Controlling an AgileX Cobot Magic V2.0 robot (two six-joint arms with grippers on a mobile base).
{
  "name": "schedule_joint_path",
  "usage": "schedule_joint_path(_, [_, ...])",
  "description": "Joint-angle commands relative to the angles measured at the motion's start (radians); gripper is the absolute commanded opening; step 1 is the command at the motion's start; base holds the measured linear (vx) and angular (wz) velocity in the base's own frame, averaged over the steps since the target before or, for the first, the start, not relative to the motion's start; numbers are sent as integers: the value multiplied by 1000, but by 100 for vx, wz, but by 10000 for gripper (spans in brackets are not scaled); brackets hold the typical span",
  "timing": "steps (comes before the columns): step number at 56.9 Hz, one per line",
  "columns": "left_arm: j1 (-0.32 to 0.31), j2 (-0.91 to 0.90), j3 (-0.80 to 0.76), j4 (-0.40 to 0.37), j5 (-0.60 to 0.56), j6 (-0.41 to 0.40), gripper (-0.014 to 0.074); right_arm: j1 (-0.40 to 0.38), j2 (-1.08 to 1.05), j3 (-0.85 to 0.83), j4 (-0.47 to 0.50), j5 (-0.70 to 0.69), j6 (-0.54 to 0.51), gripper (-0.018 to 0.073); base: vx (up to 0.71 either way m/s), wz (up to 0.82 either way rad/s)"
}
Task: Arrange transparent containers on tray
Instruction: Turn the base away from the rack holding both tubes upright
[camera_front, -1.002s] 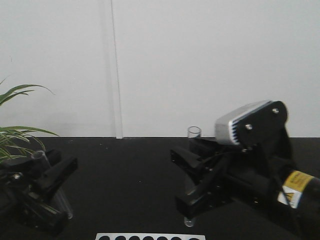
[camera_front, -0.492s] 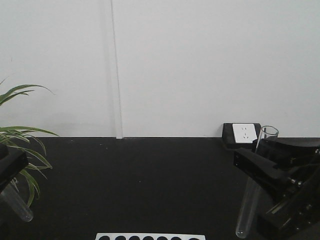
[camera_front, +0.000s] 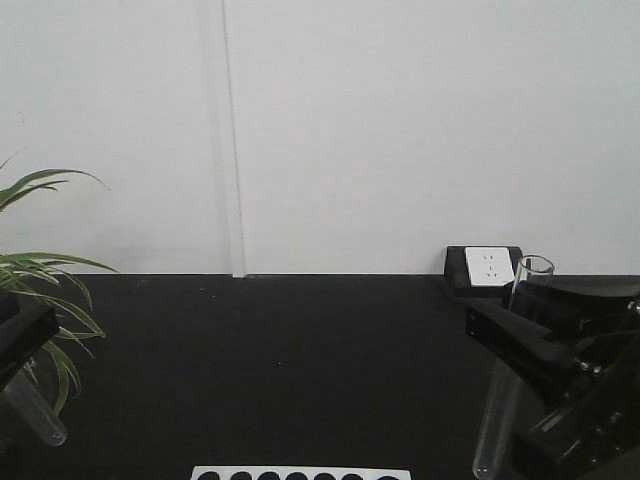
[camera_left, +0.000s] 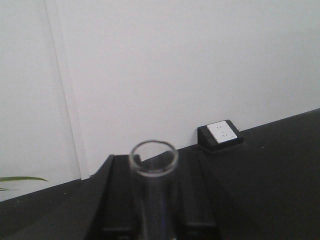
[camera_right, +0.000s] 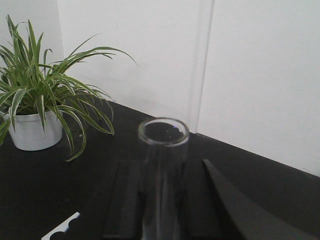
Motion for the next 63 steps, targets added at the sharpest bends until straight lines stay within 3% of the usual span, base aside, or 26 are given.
schedule_joint_path(1, [2,-5,-34,-9,-81,-2,103,-7,-10,-28,-8,-83,-10,201,0,0])
schedule_joint_path(63, [2,-5,-34,-9,-81,-3,103,-7,-10,-28,-8,-83,-9,201,-5,0])
